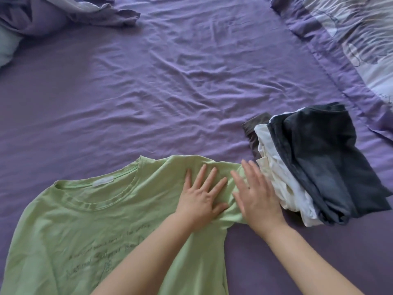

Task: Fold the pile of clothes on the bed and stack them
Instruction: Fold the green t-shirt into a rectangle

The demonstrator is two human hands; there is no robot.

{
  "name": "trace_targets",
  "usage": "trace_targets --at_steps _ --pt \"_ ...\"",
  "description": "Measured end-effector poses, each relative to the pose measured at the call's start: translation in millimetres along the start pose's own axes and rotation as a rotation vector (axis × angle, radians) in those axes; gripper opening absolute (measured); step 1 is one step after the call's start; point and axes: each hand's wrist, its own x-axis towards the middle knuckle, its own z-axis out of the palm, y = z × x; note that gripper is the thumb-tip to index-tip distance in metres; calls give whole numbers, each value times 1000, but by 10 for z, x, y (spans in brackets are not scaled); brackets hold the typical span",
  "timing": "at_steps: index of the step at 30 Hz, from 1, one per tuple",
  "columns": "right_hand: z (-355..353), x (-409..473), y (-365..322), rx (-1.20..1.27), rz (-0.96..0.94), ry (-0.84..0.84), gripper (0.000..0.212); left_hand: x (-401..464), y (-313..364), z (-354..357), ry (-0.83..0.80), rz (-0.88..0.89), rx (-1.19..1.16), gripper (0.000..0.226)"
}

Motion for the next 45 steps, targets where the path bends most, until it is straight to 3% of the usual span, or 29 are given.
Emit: trace_targets --at_steps 3,7,14,18,22,26,31,35,39,40,43,45 --pt "147 -384 -96 -29 -115 -65 44 146 -26 -7 -20 -49 66 73" --pt "154 -556 -88 -135 46 -278 53 224 7 -63 -24 -120 42 69" --pt "67 -372 -437 -67 -24 -277 39 -496 -256 1 -7 -187 -51 56" --pt "29 -233 -519 -94 274 -441 53 -1072 -501 95 -37 -265 -79 53" --pt "-10 -135 -1153 69 -18 -336 57 -1615 -801 176 -20 -402 -143 50" --pt "149 -111 -1964 123 -312 -543 57 -2144 -1209 234 -18 -570 -166 55" --pt "315 -122 -2818 64 -464 -572 63 -2789 -1672 282 129 -777 -175 57" --pt "357 -89 -3402 39 -575 -603 63 -3189 -1986 338 379 -1054 -538 60" --pt "371 68 -3790 29 -595 -610 62 -3305 -2264 290 458 -1224 -1085 78" --pt "367 128 -3845 24 -590 -607 62 -3290 -2340 260 458 -1238 -1193 70" --pt "332 354 -3949 45 -553 -587 60 -3231 -2515 178 564 -1162 -1437 16" --pt "290 530 -4020 71 -530 -559 57 -3194 -2598 126 624 -1099 -1494 13"
